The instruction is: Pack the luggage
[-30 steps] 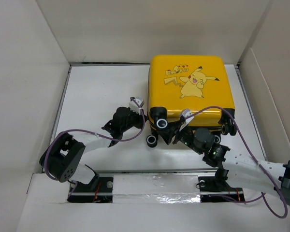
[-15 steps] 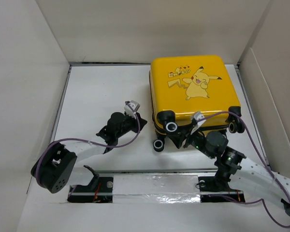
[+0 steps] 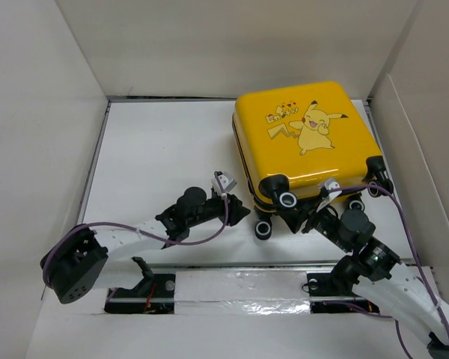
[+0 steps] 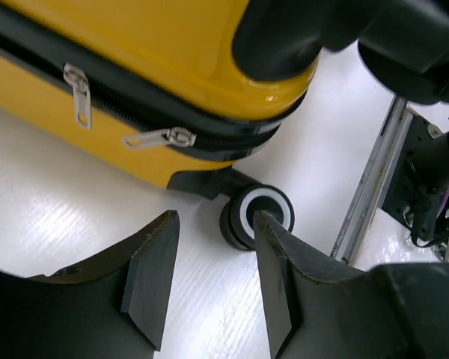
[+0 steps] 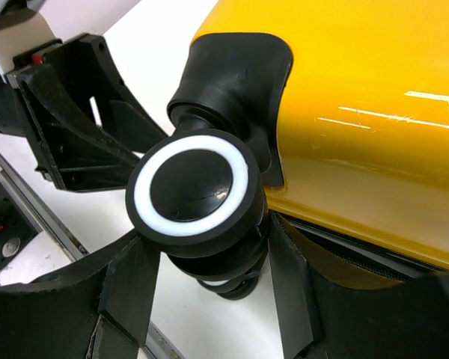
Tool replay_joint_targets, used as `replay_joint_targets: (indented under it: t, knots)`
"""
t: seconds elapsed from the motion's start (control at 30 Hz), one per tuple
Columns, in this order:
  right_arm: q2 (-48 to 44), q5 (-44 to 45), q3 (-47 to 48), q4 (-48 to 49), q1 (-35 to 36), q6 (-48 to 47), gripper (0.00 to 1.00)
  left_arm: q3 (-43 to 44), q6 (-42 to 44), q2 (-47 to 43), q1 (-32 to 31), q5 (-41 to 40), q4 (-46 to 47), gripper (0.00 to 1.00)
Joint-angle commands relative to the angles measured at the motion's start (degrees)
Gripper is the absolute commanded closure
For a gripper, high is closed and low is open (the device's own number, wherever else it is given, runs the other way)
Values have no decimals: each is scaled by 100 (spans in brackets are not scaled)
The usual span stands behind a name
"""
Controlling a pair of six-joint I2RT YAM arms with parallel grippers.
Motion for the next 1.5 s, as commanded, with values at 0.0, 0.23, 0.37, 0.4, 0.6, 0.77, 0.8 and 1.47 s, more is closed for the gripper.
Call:
replay_joint_targets:
  t: [0.0,0.23,0.37,0.4,0.6,0.77,0.8,1.47]
  knots:
    - [24,484,285,224,-238,40,100,376,176,147,-12,-158,309,59]
    - [261,220,329,479,-238,-4,100,858,527,823,-12,-474,353,60]
    - [262,106,329,558,-238,-4,100,1141,686,1228,-12,-650,274,61]
    - [253,88,329,567,-238,-13,100,1167,721,1246,-12,-711,265,61]
    - [244,-18,285,594,-238,-39,100,1396,914,1334,-12,-1107,20,60]
    - [244,-62,285,664,-238,-57,100,1457,1073,1456,-12,-1266,-43,56]
    - [244,-79,285,681,-238,-57,100,1458,1090,1492,-12,-1214,18,56]
    - [191,-589,162,725,-238,-57,100,1730,1284,1730,-12,-1820,467,100]
